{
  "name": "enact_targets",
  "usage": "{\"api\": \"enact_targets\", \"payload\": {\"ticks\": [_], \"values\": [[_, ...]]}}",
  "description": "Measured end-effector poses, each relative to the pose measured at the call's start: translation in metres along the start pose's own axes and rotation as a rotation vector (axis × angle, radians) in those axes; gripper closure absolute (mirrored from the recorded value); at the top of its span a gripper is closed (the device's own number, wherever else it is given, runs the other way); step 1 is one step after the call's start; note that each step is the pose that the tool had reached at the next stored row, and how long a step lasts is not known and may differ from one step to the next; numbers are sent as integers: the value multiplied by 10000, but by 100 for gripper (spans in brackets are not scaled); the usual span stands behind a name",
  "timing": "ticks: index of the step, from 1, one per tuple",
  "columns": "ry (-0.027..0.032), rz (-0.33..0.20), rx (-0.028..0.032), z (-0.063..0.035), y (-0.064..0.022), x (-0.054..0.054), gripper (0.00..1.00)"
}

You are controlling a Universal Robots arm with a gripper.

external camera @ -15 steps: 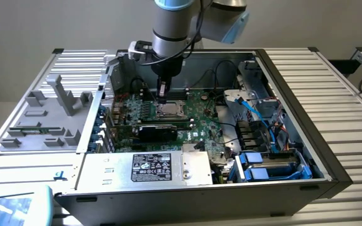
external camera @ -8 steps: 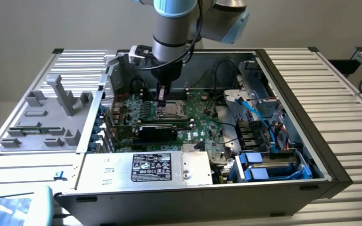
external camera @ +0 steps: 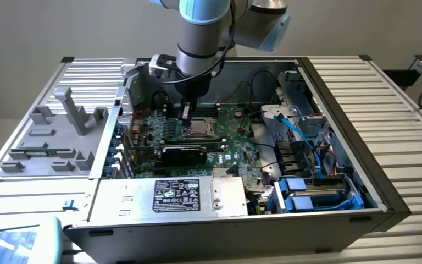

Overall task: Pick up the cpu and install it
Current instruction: 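Close the cpu cover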

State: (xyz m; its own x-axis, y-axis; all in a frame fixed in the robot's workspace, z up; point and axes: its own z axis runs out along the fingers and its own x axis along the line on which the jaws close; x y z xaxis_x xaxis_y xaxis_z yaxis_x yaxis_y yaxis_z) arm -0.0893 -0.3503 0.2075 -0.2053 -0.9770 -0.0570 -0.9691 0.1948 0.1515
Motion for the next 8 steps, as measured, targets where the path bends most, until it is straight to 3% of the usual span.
{"api": "enact_targets", "payload": {"ticks": [8], "values": [[-39,133,-29,37,13,28,88]]}}
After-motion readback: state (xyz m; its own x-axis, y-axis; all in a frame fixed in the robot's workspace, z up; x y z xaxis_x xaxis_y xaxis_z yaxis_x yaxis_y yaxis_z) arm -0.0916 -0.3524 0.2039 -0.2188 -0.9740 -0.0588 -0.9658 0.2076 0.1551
